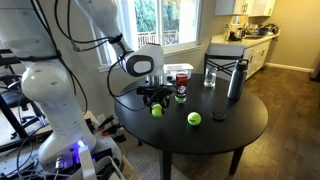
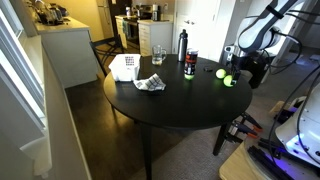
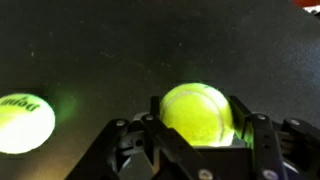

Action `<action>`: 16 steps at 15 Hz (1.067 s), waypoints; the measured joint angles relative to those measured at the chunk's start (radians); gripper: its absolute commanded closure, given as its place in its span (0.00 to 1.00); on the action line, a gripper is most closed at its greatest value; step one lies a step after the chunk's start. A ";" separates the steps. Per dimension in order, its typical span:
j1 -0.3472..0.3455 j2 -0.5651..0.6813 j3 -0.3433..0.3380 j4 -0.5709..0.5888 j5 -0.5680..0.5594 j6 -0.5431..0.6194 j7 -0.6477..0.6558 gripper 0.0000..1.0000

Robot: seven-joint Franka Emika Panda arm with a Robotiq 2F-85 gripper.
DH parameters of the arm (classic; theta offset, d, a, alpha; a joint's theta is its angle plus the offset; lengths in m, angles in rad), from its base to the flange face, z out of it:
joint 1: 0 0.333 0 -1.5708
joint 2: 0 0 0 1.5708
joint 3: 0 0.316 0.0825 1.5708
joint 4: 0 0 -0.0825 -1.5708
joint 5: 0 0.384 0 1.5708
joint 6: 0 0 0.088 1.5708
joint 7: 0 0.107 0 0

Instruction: Put one tennis ball in the black container.

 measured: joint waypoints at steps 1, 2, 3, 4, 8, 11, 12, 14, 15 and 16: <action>0.010 -0.035 0.000 0.000 0.038 0.000 -0.036 0.58; 0.024 -0.067 -0.003 -0.001 0.073 0.000 -0.066 0.58; 0.040 -0.095 -0.007 -0.001 0.102 0.000 -0.087 0.58; 0.056 -0.116 -0.014 -0.001 0.127 0.007 -0.102 0.58; 0.124 -0.147 -0.049 -0.001 0.217 0.098 -0.112 0.58; 0.177 -0.151 -0.082 -0.001 0.317 0.212 -0.124 0.58; 0.198 -0.155 -0.092 -0.001 0.357 0.257 -0.131 0.58; 0.254 -0.170 -0.122 -0.001 0.437 0.301 -0.159 0.58; 0.284 -0.180 -0.139 -0.001 0.469 0.305 -0.173 0.58; 0.311 -0.189 -0.156 -0.001 0.497 0.305 -0.187 0.58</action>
